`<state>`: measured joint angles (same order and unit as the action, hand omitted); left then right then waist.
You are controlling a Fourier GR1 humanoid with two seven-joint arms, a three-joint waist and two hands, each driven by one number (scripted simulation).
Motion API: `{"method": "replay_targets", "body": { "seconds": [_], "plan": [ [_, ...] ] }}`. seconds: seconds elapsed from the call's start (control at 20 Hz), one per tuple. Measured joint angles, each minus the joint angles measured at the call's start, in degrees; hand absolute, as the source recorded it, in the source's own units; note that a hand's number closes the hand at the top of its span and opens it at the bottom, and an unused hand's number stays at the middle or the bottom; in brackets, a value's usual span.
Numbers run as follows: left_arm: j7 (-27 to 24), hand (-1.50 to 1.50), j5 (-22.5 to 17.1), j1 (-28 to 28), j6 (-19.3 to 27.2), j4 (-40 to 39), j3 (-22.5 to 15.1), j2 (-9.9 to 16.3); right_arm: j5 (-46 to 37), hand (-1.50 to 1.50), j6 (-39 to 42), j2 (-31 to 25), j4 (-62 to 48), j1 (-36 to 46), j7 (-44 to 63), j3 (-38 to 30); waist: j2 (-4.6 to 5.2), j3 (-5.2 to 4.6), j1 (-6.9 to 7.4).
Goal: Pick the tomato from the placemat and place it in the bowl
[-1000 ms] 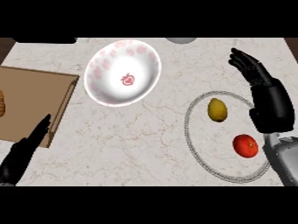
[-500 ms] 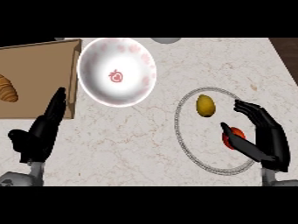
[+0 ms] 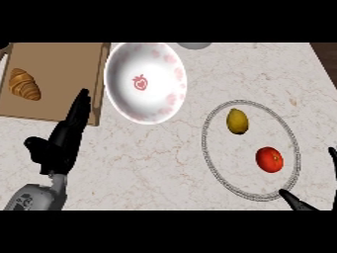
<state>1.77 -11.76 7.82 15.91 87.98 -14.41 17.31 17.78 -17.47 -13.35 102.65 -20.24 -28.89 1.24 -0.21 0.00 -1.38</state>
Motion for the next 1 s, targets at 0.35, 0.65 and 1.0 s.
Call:
{"method": "replay_targets", "body": {
  "seconds": [0.35,0.65,1.0],
  "plan": [
    [0.00,0.00,1.52,1.52,-0.41,-1.39,0.34,-1.75,0.89,-1.50,-0.01,-9.16,7.72,-2.38,16.67,-5.74,0.17,-0.06,0.76],
    [0.62,0.00,2.44,1.26,-0.76,-0.79,0.25,-2.61,1.72,-1.50,3.43,-15.64,8.10,-0.72,30.04,-6.06,0.23,-0.06,1.33],
    [1.46,0.00,3.52,1.21,-1.47,-0.34,0.82,-3.43,-1.25,-1.50,7.56,-17.11,1.55,4.07,37.33,-2.01,0.26,-0.03,1.61]
  ]
}}
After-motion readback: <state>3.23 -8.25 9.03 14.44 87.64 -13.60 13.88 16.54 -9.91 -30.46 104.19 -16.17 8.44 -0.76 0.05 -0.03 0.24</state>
